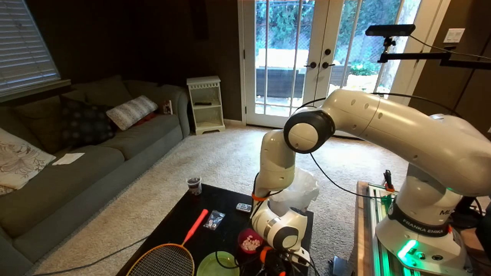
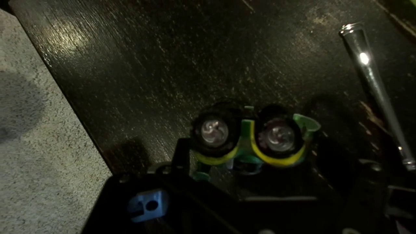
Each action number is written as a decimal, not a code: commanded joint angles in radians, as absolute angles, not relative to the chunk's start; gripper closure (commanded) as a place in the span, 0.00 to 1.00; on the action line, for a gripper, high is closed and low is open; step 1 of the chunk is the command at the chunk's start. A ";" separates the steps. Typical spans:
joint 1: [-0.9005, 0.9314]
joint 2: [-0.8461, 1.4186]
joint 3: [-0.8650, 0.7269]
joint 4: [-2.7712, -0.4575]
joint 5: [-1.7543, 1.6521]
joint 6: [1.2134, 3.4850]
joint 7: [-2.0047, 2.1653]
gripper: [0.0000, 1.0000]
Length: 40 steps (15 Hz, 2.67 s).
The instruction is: Pick up the green object and put it back down
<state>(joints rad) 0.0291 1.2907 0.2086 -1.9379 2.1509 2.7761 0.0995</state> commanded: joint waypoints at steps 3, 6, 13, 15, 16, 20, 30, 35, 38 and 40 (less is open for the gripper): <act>0.120 1.316 0.158 -1.908 2.130 2.716 0.224 0.00; 0.145 1.310 0.147 -1.910 2.128 2.729 0.246 0.00; 0.167 1.315 0.145 -1.900 2.075 2.750 0.311 0.29; 0.173 1.315 0.145 -1.896 2.062 2.755 0.326 0.52; 0.176 1.316 0.143 -1.892 2.060 2.760 0.332 0.59; 0.193 1.313 0.141 -1.881 2.062 2.794 0.340 0.88; 0.236 1.269 0.141 -1.851 2.129 2.807 0.227 0.28; 0.254 1.250 0.148 -1.842 2.124 2.794 0.191 0.00; 0.260 1.246 0.154 -1.837 2.114 2.789 0.183 0.00; 0.260 1.249 0.155 -1.835 2.108 2.791 0.185 0.00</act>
<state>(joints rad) 0.2487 1.2519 0.1561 -1.8408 2.1007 2.7935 0.2036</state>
